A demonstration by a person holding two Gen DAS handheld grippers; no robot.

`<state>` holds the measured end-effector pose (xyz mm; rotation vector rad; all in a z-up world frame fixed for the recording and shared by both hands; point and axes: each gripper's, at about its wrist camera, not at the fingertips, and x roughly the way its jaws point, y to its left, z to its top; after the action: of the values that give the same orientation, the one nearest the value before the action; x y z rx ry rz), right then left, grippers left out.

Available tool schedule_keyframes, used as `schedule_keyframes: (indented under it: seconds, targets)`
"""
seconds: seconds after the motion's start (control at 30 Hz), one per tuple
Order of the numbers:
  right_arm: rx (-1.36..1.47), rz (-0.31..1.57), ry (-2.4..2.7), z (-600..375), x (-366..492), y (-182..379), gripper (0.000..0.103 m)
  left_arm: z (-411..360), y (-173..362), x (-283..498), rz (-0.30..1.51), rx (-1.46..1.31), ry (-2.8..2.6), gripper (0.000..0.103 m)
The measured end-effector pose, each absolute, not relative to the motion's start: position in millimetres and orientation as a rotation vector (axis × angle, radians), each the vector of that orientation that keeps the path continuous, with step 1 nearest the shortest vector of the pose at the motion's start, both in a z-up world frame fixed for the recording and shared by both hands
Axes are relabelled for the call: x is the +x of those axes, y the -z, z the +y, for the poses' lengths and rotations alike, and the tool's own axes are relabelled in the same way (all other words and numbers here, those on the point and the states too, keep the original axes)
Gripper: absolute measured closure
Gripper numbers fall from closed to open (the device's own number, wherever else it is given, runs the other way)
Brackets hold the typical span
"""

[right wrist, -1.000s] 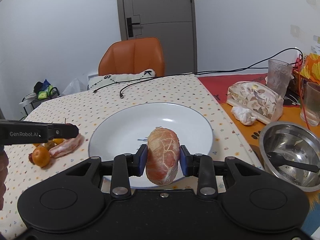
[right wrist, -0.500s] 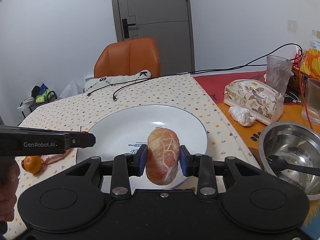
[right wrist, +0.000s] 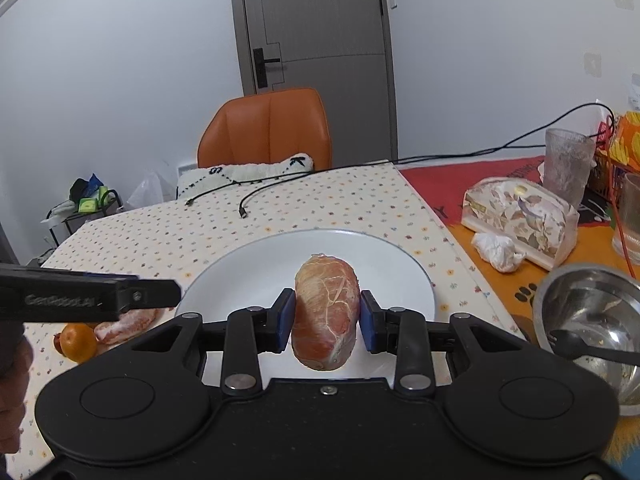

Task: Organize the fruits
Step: 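Lower and release the pomelo segment onto the plate while the left tool drops the plum there, then move both open tools back from the plate to the fruit pile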

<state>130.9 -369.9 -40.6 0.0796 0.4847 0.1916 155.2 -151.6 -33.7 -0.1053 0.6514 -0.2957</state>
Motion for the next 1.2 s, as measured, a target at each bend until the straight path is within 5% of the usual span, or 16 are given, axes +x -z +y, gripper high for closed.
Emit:
schedule_keyframes:
  seconds: [0.33, 0.9, 1.2]
  targets:
    - [0.086, 0.466, -0.2, -361, 122, 32, 0.059, -126, 21, 135, 0.625, -0.115, 0.243, 0.027]
    - [0.117, 0.406, -0.241, -340, 89, 19, 0.0, -95, 9, 103, 0.597, -0.122, 0.173, 0.016]
    - [0.117, 0.436, -0.303, -322, 84, 20, 0.0, -73, 6, 90, 0.592, -0.12, 0.126, 0.012]
